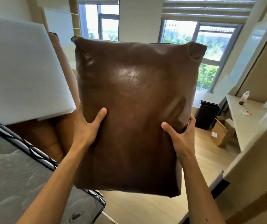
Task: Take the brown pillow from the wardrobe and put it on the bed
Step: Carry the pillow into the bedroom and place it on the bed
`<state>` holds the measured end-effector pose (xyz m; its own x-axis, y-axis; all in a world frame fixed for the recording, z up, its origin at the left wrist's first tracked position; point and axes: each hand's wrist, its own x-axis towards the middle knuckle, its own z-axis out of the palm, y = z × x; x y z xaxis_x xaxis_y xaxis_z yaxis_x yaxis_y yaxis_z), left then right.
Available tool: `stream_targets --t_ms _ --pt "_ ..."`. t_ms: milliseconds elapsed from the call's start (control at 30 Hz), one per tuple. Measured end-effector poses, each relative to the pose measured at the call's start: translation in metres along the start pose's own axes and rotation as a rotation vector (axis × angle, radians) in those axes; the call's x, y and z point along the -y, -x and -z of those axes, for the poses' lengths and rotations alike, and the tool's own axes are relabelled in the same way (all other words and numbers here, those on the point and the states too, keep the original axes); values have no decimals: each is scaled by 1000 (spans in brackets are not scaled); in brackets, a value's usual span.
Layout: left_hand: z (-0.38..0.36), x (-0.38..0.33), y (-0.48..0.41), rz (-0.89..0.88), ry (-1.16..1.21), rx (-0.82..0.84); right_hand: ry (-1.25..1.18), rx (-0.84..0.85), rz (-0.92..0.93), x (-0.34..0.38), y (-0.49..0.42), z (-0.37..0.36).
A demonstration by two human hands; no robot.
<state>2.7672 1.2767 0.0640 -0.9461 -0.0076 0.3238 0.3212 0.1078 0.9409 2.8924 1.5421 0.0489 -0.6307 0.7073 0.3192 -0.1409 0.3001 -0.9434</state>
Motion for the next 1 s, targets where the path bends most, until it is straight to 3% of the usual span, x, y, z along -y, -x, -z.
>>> stream_targets --t_ms 1000 --pt "-117 74 -194 24 -262 185 -115 1 -174 -140 -237 -101"
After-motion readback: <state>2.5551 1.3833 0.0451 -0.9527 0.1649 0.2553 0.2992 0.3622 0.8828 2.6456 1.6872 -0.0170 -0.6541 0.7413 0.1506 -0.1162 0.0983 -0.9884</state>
